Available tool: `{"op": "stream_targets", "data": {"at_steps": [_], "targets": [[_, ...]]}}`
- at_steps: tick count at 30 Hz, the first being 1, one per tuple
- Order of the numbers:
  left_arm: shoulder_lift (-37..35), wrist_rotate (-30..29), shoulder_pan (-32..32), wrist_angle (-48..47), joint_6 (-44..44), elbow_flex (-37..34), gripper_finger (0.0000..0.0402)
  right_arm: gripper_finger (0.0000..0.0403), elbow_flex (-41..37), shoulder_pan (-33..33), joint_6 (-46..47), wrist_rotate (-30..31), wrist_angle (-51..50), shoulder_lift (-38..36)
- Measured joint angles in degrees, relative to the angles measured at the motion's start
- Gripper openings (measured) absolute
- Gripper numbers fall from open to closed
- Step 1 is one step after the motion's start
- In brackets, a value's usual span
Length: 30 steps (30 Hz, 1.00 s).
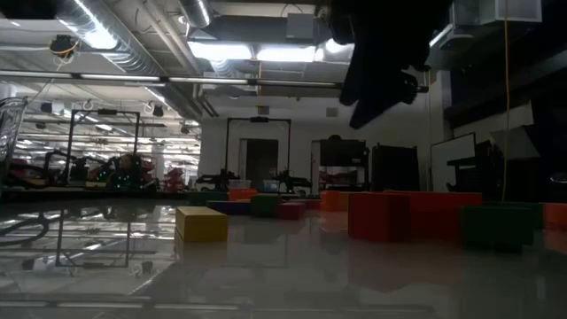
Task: Sort blocks by size
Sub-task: Put the large orange game piece into the left transparent bin, then put the large red game piece into the left transparent bin
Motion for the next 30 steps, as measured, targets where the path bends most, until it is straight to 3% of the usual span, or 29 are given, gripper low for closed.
{"op": "stream_targets", "data": {"at_steps": [6,21,30], "targets": [[0.45,2.52,-6.51,-7.00,-13.78,-0.02,0.0110,0.0243,0.00,0.00,1.42,0.41,-1.05,-0.02],[0.79,-1.62,-8.05,-7.94,-21.46,-4.93,0.0113,0.0243,-0.13,0.01,5.41,-1.84,-2.58,4.80],[0.79,-1.78,-6.91,-7.94,-22.91,-8.20,0.0114,0.0243,-0.15,0.01,6.88,-7.65,-2.71,9.83]]}}
